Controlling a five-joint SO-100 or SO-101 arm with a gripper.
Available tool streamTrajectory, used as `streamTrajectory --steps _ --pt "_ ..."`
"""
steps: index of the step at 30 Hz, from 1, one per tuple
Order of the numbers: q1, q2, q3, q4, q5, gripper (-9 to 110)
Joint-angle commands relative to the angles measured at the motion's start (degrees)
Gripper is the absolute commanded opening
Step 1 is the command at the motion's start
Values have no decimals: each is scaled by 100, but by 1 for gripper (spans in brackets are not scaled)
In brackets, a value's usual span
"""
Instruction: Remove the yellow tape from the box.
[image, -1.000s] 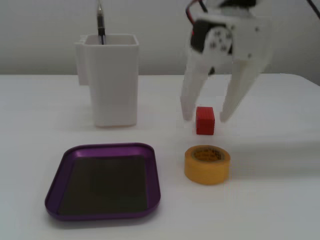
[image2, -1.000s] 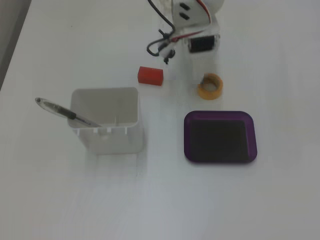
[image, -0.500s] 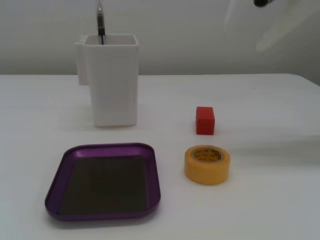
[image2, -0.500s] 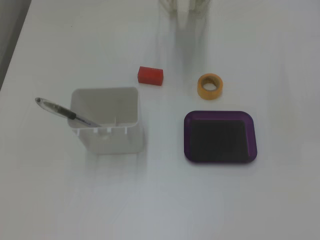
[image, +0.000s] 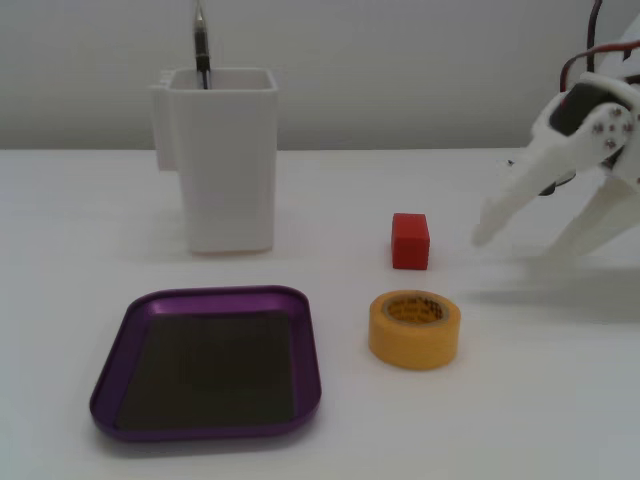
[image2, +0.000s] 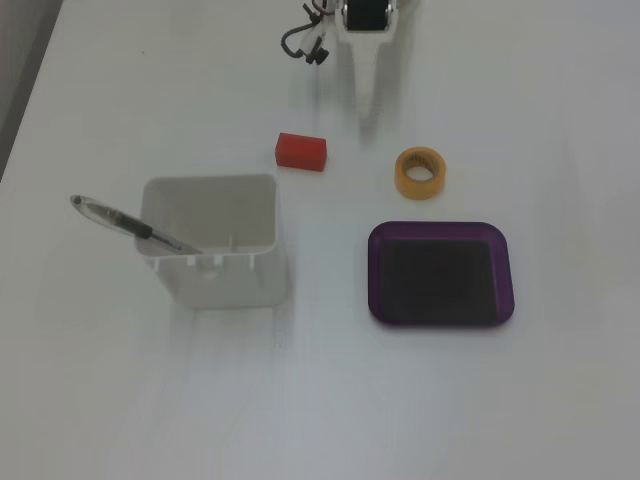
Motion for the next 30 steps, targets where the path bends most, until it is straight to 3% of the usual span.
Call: streamTrajectory --steps 1,6,30 --pt "-53 176 132 44 308 16" --pt "-44 185 193 97 299 -1" --pt "-53 185 211 26 352 0"
